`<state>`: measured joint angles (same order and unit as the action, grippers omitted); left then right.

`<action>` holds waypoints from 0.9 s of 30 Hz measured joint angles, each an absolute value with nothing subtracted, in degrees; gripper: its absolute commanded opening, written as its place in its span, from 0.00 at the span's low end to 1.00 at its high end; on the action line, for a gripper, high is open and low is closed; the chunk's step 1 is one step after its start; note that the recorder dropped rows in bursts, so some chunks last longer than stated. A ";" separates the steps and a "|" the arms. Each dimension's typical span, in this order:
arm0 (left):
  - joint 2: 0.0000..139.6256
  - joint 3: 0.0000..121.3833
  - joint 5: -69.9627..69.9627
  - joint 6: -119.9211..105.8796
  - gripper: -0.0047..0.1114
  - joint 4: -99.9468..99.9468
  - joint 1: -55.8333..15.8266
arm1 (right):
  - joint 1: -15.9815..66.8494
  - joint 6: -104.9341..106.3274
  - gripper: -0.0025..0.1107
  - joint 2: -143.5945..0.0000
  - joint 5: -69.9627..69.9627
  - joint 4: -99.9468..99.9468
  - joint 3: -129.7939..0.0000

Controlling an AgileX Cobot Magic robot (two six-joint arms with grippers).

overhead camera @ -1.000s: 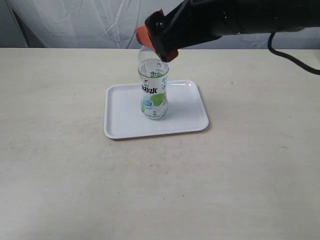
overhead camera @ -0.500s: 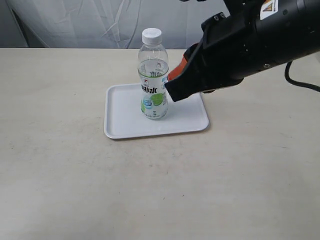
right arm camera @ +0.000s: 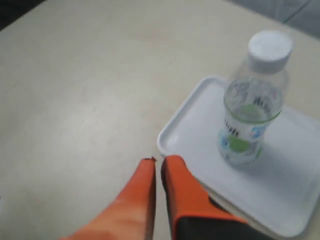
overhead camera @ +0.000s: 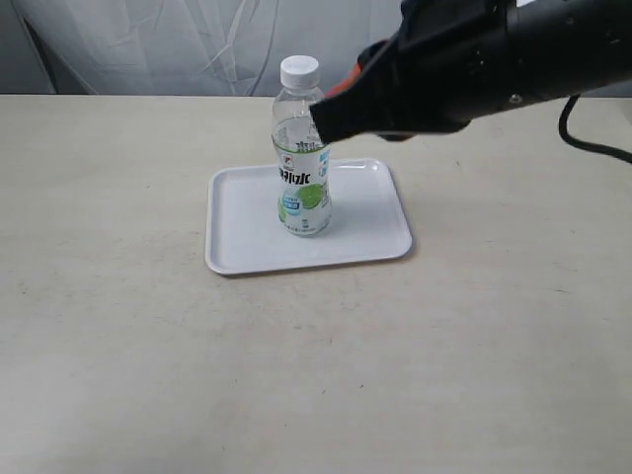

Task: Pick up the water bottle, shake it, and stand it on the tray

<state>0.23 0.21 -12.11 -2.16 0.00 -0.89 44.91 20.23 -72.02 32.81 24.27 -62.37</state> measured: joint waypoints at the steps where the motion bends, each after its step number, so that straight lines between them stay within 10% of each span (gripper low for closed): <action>1: 0.23 0.21 -12.11 -2.16 0.04 0.00 -0.89 | 44.91 19.98 0.11 -71.20 30.79 23.39 -62.37; 9: 0.23 0.21 -12.11 -2.16 0.04 0.00 -0.89 | 37.18 19.47 0.11 -59.74 21.61 20.56 -57.11; 16: 0.23 0.21 -12.11 -2.16 0.04 0.00 -0.89 | 9.40 19.36 0.11 -31.33 18.30 25.30 -30.57; 27: 0.23 0.21 -12.11 -2.16 0.04 0.00 -0.89 | 0.43 5.97 0.11 -5.52 25.83 7.97 -12.04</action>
<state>0.23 0.21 -12.11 -2.16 0.00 -0.89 0.43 5.97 -5.52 25.83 7.97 -12.04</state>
